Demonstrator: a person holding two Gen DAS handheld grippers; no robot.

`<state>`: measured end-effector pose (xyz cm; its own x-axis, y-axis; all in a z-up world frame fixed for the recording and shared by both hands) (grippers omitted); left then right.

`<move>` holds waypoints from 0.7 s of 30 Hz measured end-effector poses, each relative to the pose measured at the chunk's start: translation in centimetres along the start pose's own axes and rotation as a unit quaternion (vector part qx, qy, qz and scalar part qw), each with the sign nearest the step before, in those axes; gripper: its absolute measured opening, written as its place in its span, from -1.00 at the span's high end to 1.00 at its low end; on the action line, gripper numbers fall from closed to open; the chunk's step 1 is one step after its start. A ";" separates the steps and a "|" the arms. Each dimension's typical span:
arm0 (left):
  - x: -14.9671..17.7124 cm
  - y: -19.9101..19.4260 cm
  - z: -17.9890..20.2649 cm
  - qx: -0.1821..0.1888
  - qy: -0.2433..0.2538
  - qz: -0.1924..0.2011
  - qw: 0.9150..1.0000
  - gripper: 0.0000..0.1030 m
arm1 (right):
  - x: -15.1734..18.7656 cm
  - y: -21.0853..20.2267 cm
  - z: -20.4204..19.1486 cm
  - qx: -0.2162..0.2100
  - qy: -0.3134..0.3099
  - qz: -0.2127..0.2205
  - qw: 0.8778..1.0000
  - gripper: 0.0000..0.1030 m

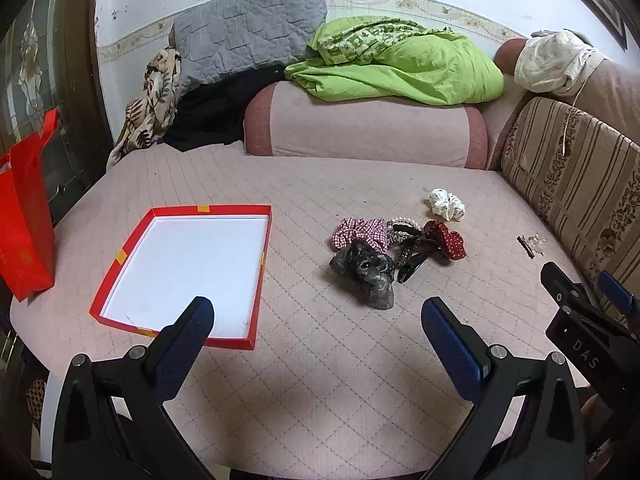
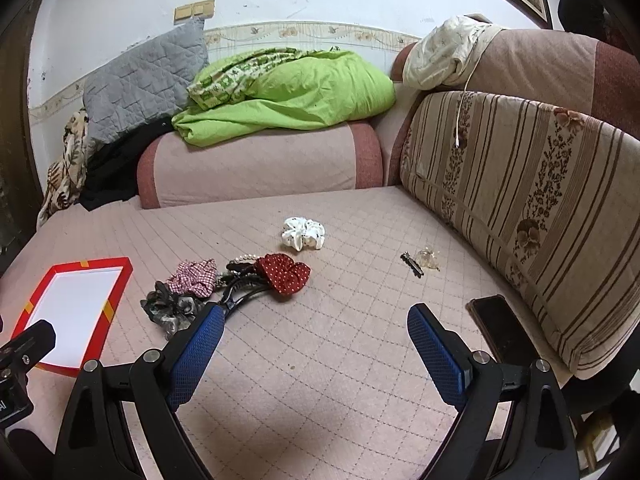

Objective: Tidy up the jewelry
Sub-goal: 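Move both tools toward the pile of hair accessories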

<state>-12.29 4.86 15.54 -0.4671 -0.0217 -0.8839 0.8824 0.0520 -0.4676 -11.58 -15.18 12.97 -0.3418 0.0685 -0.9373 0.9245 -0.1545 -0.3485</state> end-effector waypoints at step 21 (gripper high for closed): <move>2.1 8.4 -2.3 0.027 -0.038 -0.091 0.995 -0.96 | 3.4 7.3 -1.7 -0.098 0.008 -0.093 0.991 -0.75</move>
Point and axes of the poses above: each gripper's, at about its wrist camera, not at the fingertips, and y roughly the way its jaws point, z to its right, x to its underside, the point moved 4 cm from there along y, roughly the way its jaws point, and after that the axes turned 12 degrees about z, right-handed, at the moved point
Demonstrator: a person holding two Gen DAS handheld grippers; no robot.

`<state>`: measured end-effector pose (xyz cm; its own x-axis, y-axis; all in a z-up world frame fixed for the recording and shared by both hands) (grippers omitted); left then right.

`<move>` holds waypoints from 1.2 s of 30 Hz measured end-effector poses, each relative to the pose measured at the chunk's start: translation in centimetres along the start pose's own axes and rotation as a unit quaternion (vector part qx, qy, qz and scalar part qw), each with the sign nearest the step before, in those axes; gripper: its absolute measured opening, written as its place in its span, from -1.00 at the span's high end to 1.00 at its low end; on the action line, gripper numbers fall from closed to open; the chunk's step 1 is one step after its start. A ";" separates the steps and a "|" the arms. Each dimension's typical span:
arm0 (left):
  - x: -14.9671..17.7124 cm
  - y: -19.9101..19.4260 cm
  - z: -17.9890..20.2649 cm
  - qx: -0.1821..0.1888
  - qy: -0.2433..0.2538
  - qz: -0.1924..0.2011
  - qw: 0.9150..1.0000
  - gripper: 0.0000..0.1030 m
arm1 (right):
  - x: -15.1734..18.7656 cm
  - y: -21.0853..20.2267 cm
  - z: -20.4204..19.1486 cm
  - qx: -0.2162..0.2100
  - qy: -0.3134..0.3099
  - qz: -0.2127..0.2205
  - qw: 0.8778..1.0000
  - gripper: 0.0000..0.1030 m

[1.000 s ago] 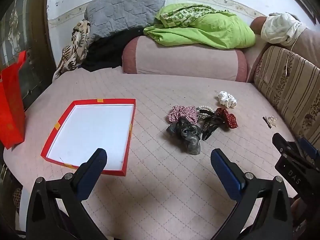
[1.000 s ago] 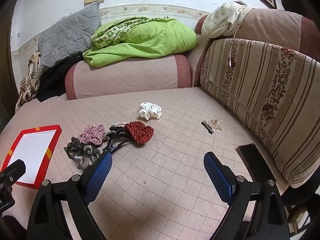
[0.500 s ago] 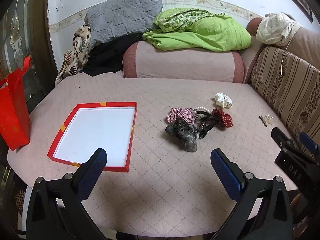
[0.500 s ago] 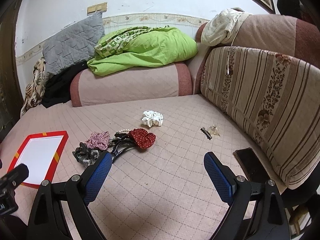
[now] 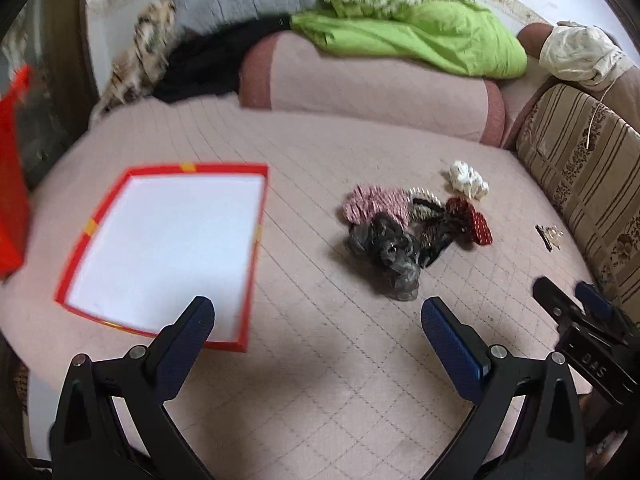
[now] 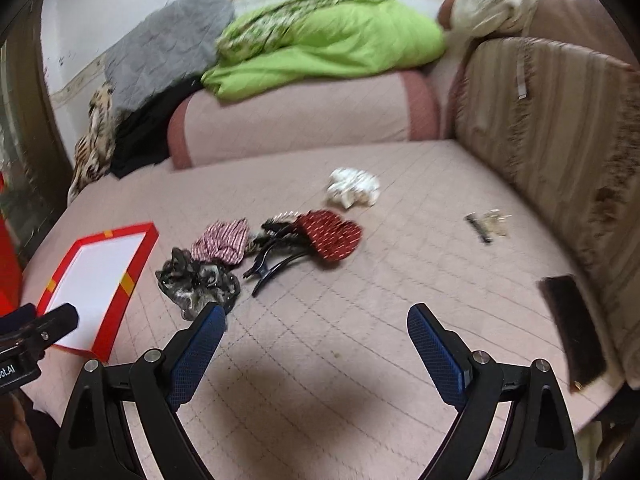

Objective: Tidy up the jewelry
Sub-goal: 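Move both tools toward the pile of hair accessories, then grasp grey scrunchie with left tool while right tool grasps red polka-dot scrunchie, place both in tray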

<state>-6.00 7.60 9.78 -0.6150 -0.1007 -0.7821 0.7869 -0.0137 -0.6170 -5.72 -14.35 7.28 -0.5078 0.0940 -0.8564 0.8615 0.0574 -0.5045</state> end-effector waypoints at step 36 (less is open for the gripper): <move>-1.0 9.7 5.4 0.091 0.011 -0.077 0.993 0.80 | -3.6 12.7 3.2 -0.037 0.029 -0.060 0.997 0.91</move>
Point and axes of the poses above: each gripper's, at about its wrist camera, not at the fingertips, and y roughly the way its jaws point, z to its right, x to its underside, the point moved 4 cm from there along y, roughly the way its jaws point, and after that the axes turned 12 degrees about z, right-handed, at the moved point
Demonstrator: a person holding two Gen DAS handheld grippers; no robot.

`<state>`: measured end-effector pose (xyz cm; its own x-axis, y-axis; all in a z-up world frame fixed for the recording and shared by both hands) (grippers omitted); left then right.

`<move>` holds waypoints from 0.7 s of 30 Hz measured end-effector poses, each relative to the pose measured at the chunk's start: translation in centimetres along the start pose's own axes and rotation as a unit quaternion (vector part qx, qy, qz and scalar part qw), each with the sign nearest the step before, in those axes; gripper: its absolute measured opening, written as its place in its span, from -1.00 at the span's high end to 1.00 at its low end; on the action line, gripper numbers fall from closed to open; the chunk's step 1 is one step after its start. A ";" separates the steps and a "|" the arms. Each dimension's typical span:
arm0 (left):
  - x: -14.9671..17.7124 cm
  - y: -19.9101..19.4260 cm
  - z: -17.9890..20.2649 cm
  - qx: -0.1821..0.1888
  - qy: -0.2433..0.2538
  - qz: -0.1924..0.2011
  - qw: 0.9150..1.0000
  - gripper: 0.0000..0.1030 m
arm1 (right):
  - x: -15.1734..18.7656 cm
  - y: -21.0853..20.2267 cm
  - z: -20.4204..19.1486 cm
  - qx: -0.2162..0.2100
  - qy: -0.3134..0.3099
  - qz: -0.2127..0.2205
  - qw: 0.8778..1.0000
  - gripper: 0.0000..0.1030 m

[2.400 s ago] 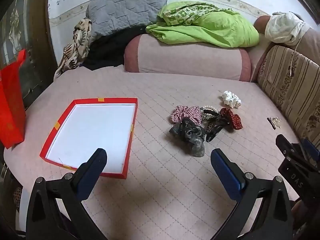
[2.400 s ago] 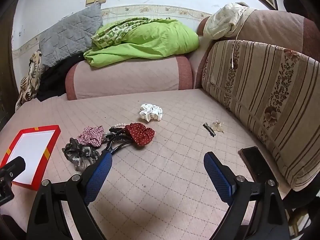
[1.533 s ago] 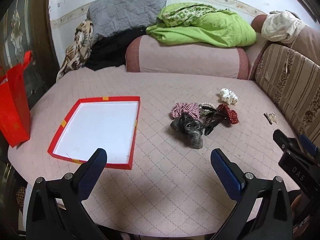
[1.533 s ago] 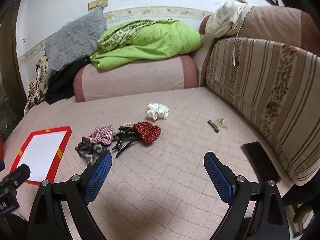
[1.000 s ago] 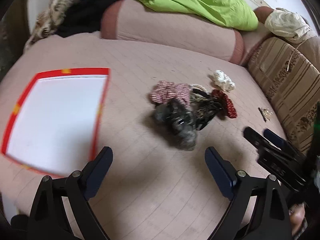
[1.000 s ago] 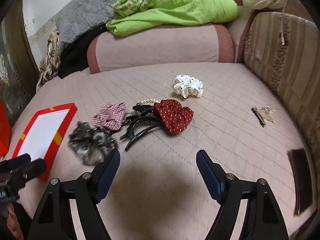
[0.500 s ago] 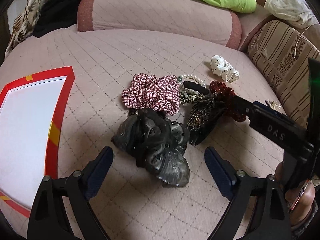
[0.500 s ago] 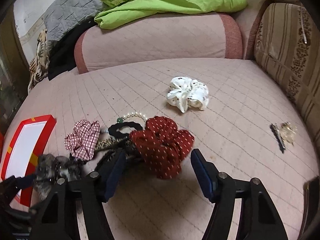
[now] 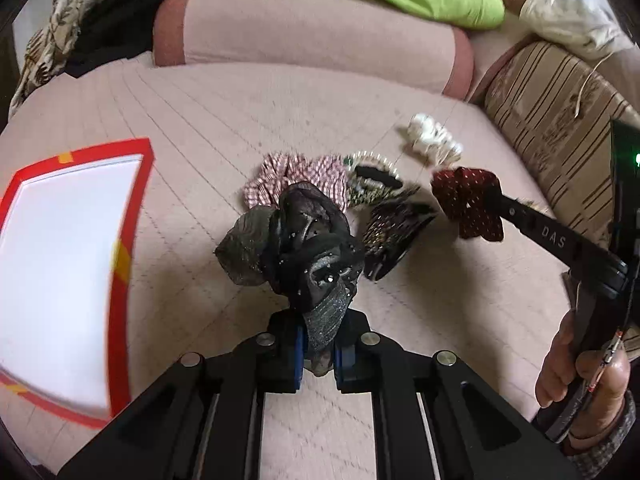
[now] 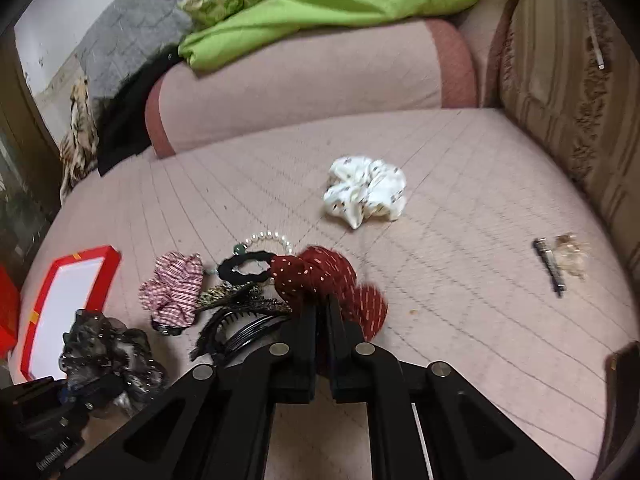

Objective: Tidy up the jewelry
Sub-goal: 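Grasp grey scrunchie with left tool while right tool grasps red polka-dot scrunchie, place both in tray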

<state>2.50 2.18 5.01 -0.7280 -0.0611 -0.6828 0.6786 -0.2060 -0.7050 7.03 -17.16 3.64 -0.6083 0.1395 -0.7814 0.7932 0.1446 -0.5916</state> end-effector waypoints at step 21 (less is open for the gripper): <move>-4.0 -12.4 -14.9 -0.141 -0.048 0.097 0.984 0.80 | -2.2 -9.3 -16.7 -0.177 -0.030 0.013 0.984 0.91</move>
Point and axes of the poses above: each gripper's, at about its wrist camera, not at the fingertips, and y roughly the way its jaws point, z to its right, x to its underside, the point moved 4 cm from there along y, roughly the way its jaws point, and after that the axes turned 12 degrees about z, right-handed, at the moved point
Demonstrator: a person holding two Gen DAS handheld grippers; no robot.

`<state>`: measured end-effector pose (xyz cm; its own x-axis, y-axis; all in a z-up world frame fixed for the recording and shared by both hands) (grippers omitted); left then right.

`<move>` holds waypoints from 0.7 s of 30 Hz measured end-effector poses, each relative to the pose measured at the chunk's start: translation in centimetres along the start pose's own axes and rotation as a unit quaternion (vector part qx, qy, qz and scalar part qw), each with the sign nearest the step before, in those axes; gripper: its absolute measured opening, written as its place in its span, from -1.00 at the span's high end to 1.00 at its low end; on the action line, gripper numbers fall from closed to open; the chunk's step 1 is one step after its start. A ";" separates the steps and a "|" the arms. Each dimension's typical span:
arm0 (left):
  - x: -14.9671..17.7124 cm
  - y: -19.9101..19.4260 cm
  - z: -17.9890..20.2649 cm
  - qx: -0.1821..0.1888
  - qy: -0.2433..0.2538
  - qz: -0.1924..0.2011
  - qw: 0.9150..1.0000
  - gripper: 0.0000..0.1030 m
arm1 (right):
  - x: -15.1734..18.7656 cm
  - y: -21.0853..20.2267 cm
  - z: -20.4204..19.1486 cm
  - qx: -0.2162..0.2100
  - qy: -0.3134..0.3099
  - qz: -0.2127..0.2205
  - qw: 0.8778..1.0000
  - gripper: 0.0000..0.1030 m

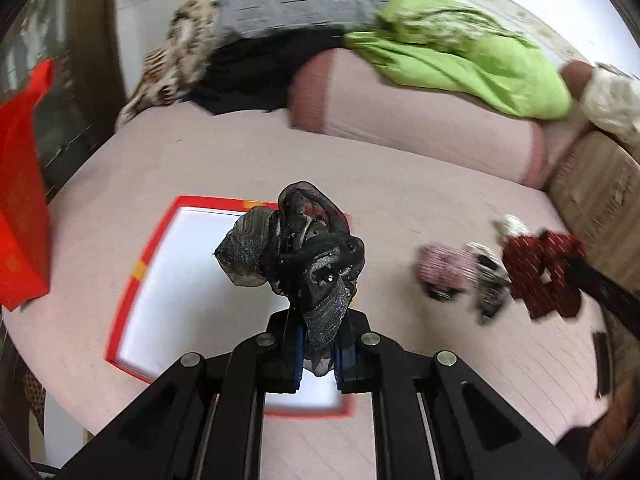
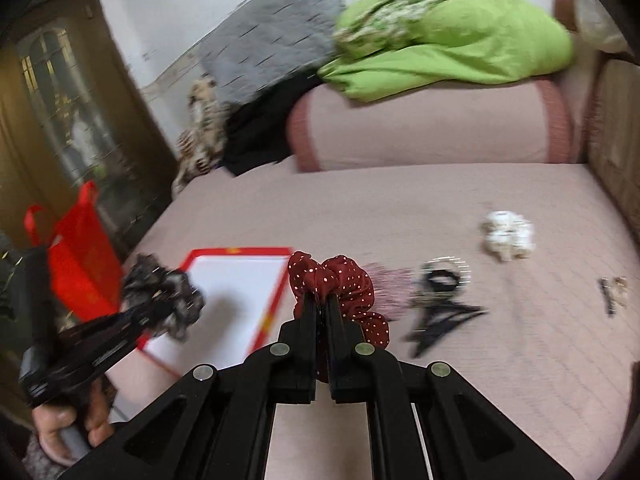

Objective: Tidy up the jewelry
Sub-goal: 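Grasp grey scrunchie with left tool while right tool grasps red polka-dot scrunchie, place both in tray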

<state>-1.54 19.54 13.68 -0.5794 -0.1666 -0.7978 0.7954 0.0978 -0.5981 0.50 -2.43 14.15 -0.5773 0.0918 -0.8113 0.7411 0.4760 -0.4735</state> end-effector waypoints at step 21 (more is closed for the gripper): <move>-2.4 16.7 -16.3 -0.070 -0.109 -0.047 0.990 0.76 | 2.7 25.5 -12.2 -0.018 -0.091 -0.126 0.988 0.90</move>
<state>10.20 37.56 4.37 -0.5857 -0.3888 -0.7112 0.6979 0.2044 -0.6864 13.72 20.61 4.07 -0.6688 -0.1913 -0.7184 0.5667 0.4943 -0.6592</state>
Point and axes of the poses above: each gripper's, at about its wrist camera, not at the fingertips, and y roughly the way its jaws point, z to its right, x to its underside, the point moved 4 cm from there along y, roughly the way its jaws point, and after that the axes turned 12 degrees about z, right-handed, at the moved point
